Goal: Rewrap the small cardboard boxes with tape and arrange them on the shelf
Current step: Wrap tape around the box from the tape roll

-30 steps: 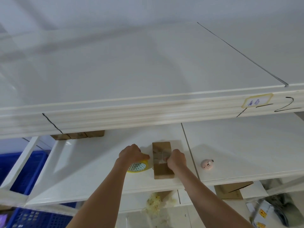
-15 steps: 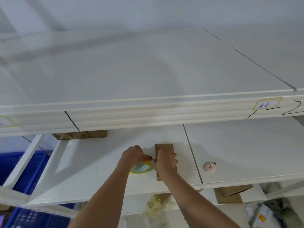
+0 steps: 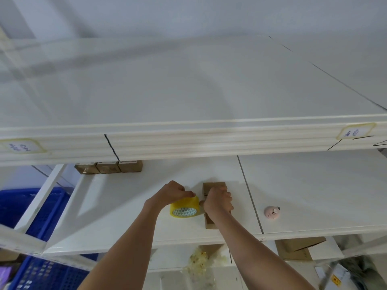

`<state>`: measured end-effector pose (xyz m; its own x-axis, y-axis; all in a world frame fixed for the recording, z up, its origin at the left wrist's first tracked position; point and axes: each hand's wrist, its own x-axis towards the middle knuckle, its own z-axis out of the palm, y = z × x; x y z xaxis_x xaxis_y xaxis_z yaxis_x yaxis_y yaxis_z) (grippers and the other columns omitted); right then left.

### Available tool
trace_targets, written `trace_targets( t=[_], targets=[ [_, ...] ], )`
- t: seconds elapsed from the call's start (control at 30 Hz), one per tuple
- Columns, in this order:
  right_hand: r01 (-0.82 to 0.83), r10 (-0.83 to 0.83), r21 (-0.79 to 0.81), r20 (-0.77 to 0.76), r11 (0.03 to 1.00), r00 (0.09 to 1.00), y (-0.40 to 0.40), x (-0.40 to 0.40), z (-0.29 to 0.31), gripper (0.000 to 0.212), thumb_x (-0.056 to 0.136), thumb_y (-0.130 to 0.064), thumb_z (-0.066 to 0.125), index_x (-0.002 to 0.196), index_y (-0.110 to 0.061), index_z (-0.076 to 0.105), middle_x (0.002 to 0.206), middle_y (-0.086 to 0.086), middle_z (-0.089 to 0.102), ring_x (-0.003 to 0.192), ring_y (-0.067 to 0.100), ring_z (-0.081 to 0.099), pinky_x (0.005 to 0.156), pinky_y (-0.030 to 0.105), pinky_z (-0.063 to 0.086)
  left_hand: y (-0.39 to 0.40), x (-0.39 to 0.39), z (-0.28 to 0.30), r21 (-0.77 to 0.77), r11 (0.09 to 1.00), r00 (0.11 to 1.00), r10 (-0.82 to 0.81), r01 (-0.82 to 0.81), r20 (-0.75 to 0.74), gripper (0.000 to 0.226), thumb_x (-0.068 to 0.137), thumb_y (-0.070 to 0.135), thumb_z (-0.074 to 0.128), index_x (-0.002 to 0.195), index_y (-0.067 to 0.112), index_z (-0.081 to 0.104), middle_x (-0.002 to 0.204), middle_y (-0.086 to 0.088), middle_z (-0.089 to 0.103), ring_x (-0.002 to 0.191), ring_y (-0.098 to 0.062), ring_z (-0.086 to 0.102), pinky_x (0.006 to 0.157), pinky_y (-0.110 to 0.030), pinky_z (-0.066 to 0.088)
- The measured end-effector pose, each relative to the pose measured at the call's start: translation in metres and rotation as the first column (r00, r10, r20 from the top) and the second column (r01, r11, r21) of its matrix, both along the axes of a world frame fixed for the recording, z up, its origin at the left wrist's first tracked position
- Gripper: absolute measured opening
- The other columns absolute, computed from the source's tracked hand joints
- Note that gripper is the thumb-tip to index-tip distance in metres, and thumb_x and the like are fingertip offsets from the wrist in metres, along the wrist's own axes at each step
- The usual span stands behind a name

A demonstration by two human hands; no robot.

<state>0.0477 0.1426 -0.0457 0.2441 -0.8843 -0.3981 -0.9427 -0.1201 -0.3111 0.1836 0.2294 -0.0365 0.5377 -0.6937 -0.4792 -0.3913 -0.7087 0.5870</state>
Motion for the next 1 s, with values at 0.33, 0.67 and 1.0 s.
trace_targets(
  t=[0.33,0.67,1.0],
  targets=[
    [0.040,-0.042,0.057,0.042,0.998,0.998,-0.010,-0.004,0.004,0.108,0.074,-0.050,0.084,0.149,0.001,0.026,0.138,0.018,0.050,0.124,0.036,0.051,0.101,0.048,0.049,0.000,0.006,0.000,-0.019,1.000,0.999,-0.016,0.017,0.033,0.037,0.082,0.053,0.074,0.076,0.017,0.072,0.082,-0.001,0.067,0.080,-0.017,0.064,0.067,-0.025,0.049],
    [-0.086,0.025,0.155,0.359,0.984,0.933,-0.044,-0.033,0.027,0.061,0.071,-0.047,0.076,0.122,-0.018,0.059,0.107,-0.001,0.065,0.101,0.021,0.063,0.087,0.037,0.056,-0.002,0.005,0.004,0.035,0.999,0.982,-0.036,0.030,0.187,0.036,0.074,0.059,0.076,0.070,0.023,0.071,0.073,0.004,0.068,0.076,-0.016,0.068,0.063,-0.027,0.051],
    [-0.128,-0.135,0.425,0.536,0.896,0.833,-0.056,-0.044,0.032,0.041,0.076,-0.042,0.073,0.100,-0.009,0.068,0.084,0.002,0.071,0.079,0.016,0.068,0.061,0.027,0.051,-0.016,-0.004,0.017,0.045,0.999,0.955,-0.043,0.031,0.293,0.043,0.070,0.068,0.075,0.068,0.025,0.070,0.070,0.007,0.067,0.072,-0.012,0.065,0.060,-0.024,0.048]
  ],
)
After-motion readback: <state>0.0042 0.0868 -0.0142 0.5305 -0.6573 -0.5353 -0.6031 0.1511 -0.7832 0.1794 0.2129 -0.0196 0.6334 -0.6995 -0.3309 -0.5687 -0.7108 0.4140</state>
